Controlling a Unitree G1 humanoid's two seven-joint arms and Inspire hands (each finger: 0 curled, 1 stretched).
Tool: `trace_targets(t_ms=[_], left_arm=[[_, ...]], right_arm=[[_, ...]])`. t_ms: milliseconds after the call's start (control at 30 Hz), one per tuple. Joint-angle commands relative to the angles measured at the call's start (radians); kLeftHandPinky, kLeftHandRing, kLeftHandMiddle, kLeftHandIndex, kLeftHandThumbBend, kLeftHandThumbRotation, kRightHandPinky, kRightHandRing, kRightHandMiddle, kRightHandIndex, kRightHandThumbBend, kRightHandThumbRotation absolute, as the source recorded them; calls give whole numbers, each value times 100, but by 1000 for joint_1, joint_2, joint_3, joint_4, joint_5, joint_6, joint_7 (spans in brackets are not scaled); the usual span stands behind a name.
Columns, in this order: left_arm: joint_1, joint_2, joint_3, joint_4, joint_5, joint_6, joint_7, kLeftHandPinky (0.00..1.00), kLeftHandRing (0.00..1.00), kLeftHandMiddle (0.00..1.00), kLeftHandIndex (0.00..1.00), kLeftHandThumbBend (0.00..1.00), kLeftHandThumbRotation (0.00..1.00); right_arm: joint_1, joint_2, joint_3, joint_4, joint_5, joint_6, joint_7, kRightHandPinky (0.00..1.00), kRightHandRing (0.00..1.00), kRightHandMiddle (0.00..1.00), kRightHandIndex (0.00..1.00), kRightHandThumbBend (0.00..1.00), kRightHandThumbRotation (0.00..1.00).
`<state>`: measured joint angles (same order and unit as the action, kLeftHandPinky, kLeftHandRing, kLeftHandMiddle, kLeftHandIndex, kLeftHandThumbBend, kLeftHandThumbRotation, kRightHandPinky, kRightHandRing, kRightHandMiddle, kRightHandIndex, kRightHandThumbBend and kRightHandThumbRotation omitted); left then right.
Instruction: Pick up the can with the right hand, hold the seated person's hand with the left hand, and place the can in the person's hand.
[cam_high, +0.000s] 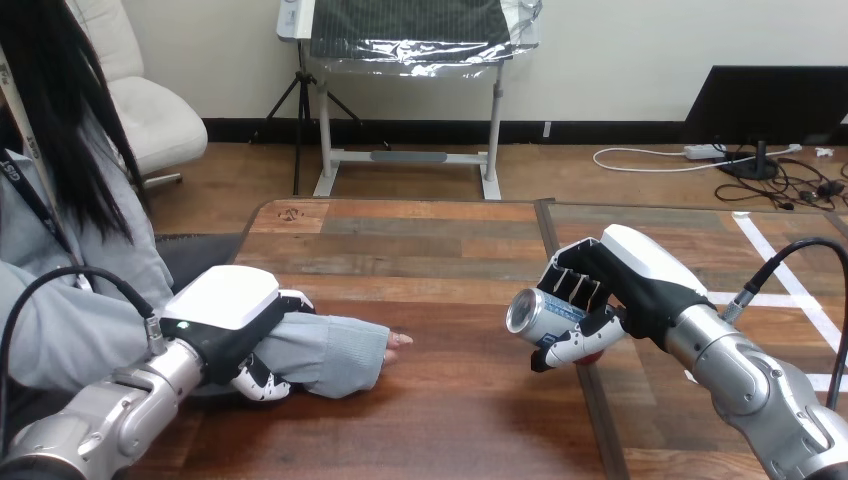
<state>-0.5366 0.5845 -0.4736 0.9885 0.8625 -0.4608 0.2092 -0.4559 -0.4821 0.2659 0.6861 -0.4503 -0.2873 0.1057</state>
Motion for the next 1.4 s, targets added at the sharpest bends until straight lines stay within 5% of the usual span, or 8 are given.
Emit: trace_targets(t_ms=[0, 567, 1367], left_arm=[[-33, -22, -36, 35, 13, 14, 4, 59, 63, 68, 72, 99, 17], [-36, -32, -57, 43, 7, 13, 20, 48, 52, 56, 59, 90, 10], [-23, -35, -36, 12, -25, -3, 20, 39, 42, 47, 50, 84, 0]], right_arm=[[-47, -28, -32, -58, 5, -6, -7, 46, 45, 49, 47, 85, 0], [-56, -24, -34, -55, 8, 0, -1, 45, 45, 49, 47, 84, 0], [-68, -15, -29, -50, -9, 16, 1, 41, 44, 49, 48, 84, 0]])
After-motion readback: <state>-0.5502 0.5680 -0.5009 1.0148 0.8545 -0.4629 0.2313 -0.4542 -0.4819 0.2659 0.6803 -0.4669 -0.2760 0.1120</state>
